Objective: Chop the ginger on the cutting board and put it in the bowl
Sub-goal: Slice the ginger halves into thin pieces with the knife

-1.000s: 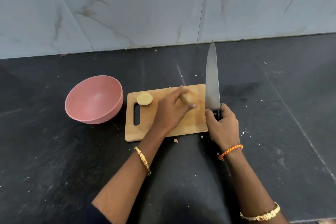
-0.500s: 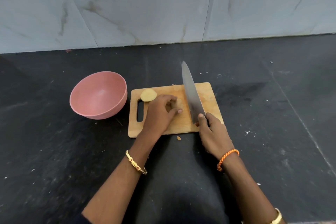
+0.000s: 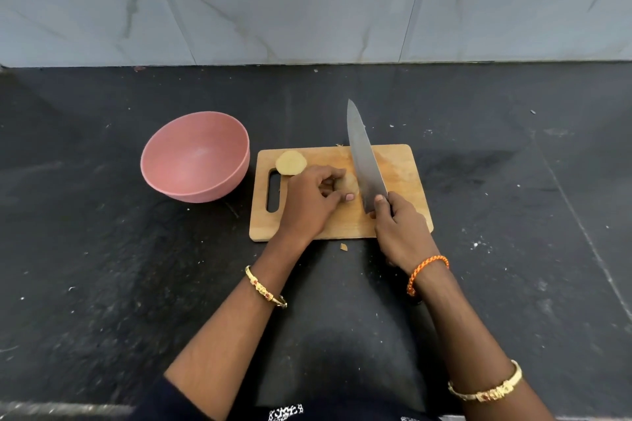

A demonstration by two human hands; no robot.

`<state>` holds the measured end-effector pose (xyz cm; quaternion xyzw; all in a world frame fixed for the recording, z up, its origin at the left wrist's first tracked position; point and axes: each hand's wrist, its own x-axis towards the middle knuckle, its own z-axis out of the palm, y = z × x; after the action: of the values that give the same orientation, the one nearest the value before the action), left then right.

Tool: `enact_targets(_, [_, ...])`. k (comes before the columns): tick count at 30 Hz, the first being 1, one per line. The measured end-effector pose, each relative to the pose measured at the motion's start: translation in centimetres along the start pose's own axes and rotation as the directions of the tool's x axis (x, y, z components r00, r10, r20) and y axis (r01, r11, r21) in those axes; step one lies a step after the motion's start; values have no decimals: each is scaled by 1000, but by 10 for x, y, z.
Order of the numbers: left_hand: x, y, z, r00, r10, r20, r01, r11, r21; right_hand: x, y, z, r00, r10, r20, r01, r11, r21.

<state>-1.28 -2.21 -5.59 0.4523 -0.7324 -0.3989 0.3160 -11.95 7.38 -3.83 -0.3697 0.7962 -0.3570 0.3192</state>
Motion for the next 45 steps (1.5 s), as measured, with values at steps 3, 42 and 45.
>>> enact_targets(3, [1,-1,-1,1000,-7,2,7,1000,-23,0,-4,0,1000,-13,21,14,998,-59])
enact_targets(42, [3,-2,-4,997,-71,26,73,995,-61,-7,-16,-8,999,33,33,-30,995,-100])
enact_targets(45, [3,-2,-4,997,-76,24,78,994,-72,-4,-19,-6,999,26,41,-21,992,-126])
